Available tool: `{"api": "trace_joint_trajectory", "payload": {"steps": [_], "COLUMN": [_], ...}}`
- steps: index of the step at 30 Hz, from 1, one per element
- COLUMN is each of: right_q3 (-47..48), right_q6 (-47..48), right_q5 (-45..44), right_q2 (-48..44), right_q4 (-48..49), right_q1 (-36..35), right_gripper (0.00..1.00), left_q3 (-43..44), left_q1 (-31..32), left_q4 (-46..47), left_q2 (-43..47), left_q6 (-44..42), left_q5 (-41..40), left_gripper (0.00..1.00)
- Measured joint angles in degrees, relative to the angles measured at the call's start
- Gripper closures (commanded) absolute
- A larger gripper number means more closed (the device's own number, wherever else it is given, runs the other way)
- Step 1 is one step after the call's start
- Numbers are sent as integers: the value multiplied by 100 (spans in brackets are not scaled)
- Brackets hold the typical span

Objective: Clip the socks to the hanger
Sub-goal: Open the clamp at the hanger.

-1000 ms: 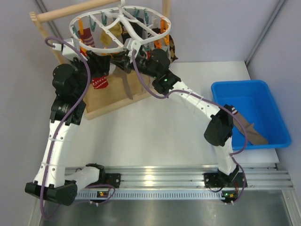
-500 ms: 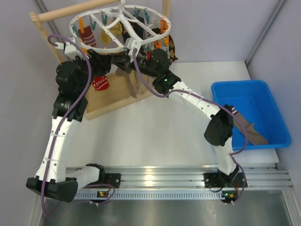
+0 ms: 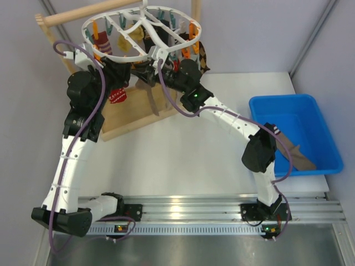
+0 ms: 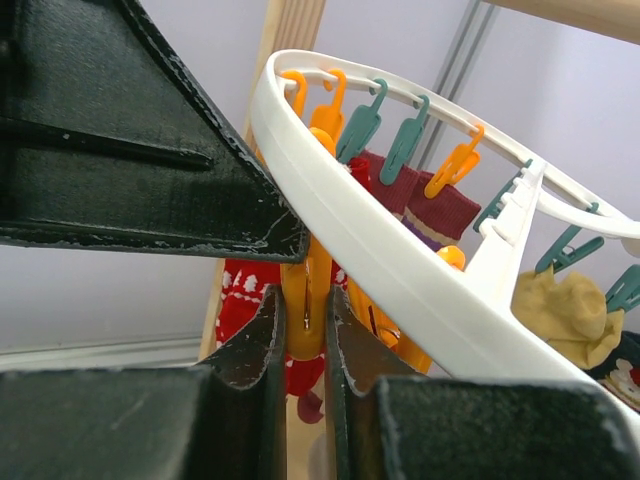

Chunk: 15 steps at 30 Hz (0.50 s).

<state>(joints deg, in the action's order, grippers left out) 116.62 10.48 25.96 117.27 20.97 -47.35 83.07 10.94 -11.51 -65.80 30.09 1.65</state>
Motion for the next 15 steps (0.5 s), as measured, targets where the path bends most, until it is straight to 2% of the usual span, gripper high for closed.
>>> {"api": "trace_joint_trajectory", "payload": {"steps": [8, 13, 15], "right_q3": [-114, -160, -188], "right_q6": [42, 52, 59], "right_q5": [-24, -68, -76], "right_q2": [-79, -96, -107], "right_q4": [46, 50, 68], "right_q1": [-9, -11, -13], "right_gripper": [100, 100, 100], "left_q3": [0, 0, 0], "left_q1": [20, 37, 44], "left_q4": [118, 129, 129], "left_q2": [-157, -199, -199], "left_q6": [140, 195, 203], "left_q5": [46, 2, -20], "left_gripper": [56, 67, 67]}}
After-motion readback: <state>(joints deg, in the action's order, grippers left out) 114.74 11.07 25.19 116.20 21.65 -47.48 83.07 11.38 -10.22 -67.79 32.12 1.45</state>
